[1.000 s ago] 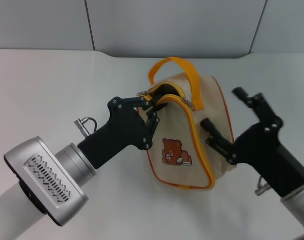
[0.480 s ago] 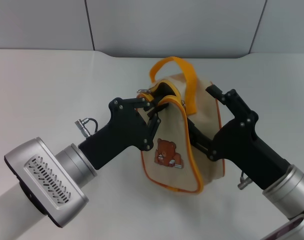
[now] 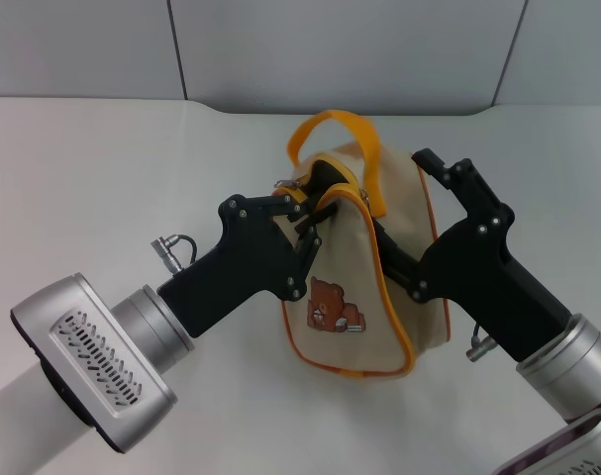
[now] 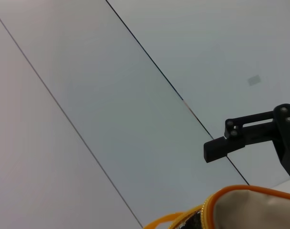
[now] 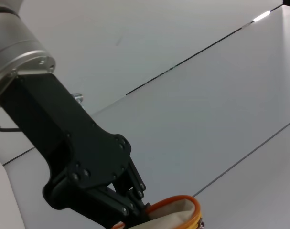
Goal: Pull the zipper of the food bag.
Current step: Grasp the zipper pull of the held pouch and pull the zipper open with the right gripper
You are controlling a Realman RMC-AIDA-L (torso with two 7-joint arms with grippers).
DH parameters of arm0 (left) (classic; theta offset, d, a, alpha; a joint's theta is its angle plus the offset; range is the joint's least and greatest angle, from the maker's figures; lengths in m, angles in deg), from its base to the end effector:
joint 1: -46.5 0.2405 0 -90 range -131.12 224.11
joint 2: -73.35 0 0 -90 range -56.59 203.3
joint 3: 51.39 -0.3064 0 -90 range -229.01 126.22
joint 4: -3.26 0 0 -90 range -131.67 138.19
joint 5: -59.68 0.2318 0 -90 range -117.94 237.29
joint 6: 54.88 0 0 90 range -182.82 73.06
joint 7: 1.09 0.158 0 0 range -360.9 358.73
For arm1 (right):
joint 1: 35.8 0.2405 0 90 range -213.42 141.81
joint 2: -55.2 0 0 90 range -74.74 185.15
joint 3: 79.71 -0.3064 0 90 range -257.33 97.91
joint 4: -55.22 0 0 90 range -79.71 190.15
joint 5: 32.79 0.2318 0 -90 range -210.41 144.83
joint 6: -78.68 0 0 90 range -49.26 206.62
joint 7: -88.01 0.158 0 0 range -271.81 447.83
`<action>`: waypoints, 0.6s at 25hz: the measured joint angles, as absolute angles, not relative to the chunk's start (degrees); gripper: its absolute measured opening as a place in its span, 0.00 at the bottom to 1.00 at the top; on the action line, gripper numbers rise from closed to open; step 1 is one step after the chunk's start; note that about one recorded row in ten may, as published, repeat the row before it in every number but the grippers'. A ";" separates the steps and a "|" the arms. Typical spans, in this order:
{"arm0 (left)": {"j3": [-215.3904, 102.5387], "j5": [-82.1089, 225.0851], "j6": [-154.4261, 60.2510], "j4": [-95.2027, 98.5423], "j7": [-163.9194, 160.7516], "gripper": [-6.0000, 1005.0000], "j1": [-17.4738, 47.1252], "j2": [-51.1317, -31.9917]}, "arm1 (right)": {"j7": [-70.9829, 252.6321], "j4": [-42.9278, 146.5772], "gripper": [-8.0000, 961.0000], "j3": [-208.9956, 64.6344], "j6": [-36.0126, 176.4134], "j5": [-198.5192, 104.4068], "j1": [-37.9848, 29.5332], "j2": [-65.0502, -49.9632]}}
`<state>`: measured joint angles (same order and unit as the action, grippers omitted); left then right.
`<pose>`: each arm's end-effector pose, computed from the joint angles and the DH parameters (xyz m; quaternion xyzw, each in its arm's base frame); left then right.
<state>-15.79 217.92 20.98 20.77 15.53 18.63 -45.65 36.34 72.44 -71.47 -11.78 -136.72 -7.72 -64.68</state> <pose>-0.2611 0.3332 -0.1377 -0.8373 0.1725 -0.3046 0.4200 0.2747 0.3016 -0.1250 -0.7376 -0.3070 0.2112 0.5631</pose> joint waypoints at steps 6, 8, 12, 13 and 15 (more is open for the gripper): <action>-15.78 218.01 20.98 20.77 15.53 0.06 18.63 -45.65 | 36.19 72.88 0.88 -71.49 -11.90 -136.63 -7.86 -64.68; -15.86 218.05 20.98 20.77 15.53 0.06 18.63 -45.64 | 35.93 72.95 0.87 -71.49 -11.55 -136.67 -7.87 -64.68; -15.92 218.06 20.98 20.79 15.53 0.06 18.63 -45.65 | 35.84 72.98 0.78 -71.39 -9.87 -136.72 -7.72 -64.68; -15.96 218.07 20.97 20.80 15.53 0.06 18.64 -45.65 | 35.83 72.98 0.75 -71.30 -9.47 -136.72 -7.63 -64.68; -15.97 218.07 20.97 20.80 15.52 0.06 18.64 -45.65 | 35.83 72.98 0.69 -71.25 -9.22 -136.72 -7.55 -64.68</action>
<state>-15.97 218.07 20.97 20.80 15.52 18.64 -45.65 35.83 72.98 -71.25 -9.22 -136.72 -7.55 -64.68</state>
